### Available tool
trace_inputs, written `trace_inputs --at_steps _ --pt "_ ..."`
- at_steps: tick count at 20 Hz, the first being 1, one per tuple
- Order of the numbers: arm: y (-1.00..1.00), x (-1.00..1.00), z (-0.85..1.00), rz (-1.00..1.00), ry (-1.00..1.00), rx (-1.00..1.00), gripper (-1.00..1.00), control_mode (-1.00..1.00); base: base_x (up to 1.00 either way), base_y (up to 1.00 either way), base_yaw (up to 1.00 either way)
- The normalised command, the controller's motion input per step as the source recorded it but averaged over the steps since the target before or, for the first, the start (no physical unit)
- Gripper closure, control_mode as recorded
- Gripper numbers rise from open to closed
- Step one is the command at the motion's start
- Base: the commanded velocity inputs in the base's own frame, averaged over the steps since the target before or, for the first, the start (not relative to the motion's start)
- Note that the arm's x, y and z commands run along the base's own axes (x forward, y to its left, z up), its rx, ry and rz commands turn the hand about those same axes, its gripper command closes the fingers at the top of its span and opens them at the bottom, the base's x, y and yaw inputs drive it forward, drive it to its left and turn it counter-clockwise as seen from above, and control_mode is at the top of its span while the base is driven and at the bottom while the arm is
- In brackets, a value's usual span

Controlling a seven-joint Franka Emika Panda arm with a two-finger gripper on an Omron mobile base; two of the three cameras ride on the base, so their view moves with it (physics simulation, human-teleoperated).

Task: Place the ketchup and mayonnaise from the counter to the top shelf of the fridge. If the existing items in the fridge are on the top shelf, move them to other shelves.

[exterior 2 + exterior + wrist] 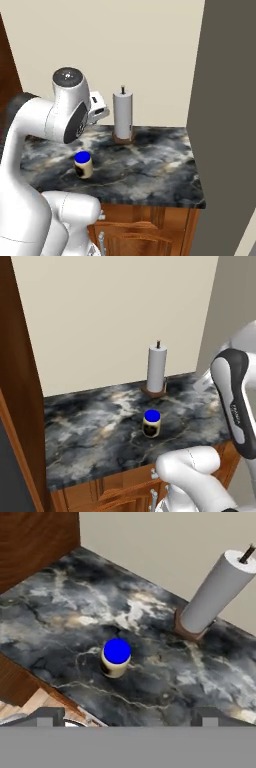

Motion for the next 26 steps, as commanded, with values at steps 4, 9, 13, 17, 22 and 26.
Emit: trace_inputs --at_steps 4,9,13,17,22,26 --pt "0.00 0.82 -0.34 0.30 0.16 0.06 -1.00 -1.00 0.00 0.00 0.00" --pt "0.00 0.85 -0.53 0.33 0.07 0.08 -1.00 -1.00 0.00 0.00 0.00" --pt "0.00 0.62 -0.57 0.40 0.02 0.06 -1.00 -1.00 0.00 0.00 0.00" --pt "-0.06 0.25 -0.61 0.39 0.00 0.10 -1.00 -1.00 0.00 0.00 0.00" --pt "-0.01 0.18 -0.50 0.36 0.00 0.14 -1.00 -1.00 0.00 0.00 0.00" --pt "0.06 0.00 -0.50 0.21 0.00 0.08 -1.00 -1.00 0.00 0.00 0.00"
